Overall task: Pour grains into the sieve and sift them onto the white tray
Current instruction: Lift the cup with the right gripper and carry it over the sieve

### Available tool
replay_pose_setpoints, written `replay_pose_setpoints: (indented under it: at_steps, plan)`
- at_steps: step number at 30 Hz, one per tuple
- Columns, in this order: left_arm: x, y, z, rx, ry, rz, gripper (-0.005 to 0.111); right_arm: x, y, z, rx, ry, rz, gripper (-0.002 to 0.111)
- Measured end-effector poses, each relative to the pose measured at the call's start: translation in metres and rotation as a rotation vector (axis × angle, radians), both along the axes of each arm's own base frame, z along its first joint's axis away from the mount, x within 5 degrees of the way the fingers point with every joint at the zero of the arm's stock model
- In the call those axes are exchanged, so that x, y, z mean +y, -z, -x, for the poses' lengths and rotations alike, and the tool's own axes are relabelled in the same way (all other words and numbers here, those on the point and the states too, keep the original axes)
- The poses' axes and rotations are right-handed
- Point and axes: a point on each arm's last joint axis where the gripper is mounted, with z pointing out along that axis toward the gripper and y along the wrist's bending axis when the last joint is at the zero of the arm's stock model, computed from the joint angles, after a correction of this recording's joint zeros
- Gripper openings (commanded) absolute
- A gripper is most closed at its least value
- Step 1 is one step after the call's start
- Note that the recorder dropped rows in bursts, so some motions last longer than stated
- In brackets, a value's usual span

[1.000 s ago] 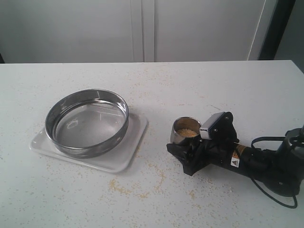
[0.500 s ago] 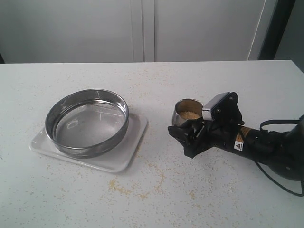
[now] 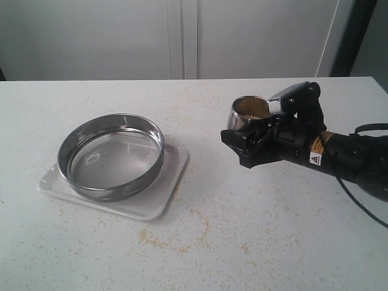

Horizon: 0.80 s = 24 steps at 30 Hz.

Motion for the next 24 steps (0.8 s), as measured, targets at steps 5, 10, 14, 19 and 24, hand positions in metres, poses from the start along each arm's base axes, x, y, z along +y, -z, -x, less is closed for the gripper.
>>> replay_pose_setpoints:
  at_steps: [5, 10, 14, 19, 24]
  plan:
    - [0.0, 0.0, 0.0, 0.0, 0.0, 0.0, 0.0, 0.003, -0.017, -0.002, 0.013, -0.014, -0.008, 0.0]
    - [0.0, 0.0, 0.0, 0.0, 0.0, 0.0, 0.0, 0.018, -0.033, -0.001, 0.003, -0.057, 0.054, 0.0]
    - [0.0, 0.0, 0.0, 0.0, 0.0, 0.0, 0.0, 0.035, -0.043, 0.001, 0.01, -0.11, 0.063, 0.0]
    - [0.0, 0.0, 0.0, 0.0, 0.0, 0.0, 0.0, 0.054, -0.053, -0.001, 0.027, -0.144, 0.083, 0.0]
    - [0.0, 0.0, 0.0, 0.0, 0.0, 0.0, 0.0, 0.074, -0.063, -0.002, 0.039, -0.145, 0.113, 0.0]
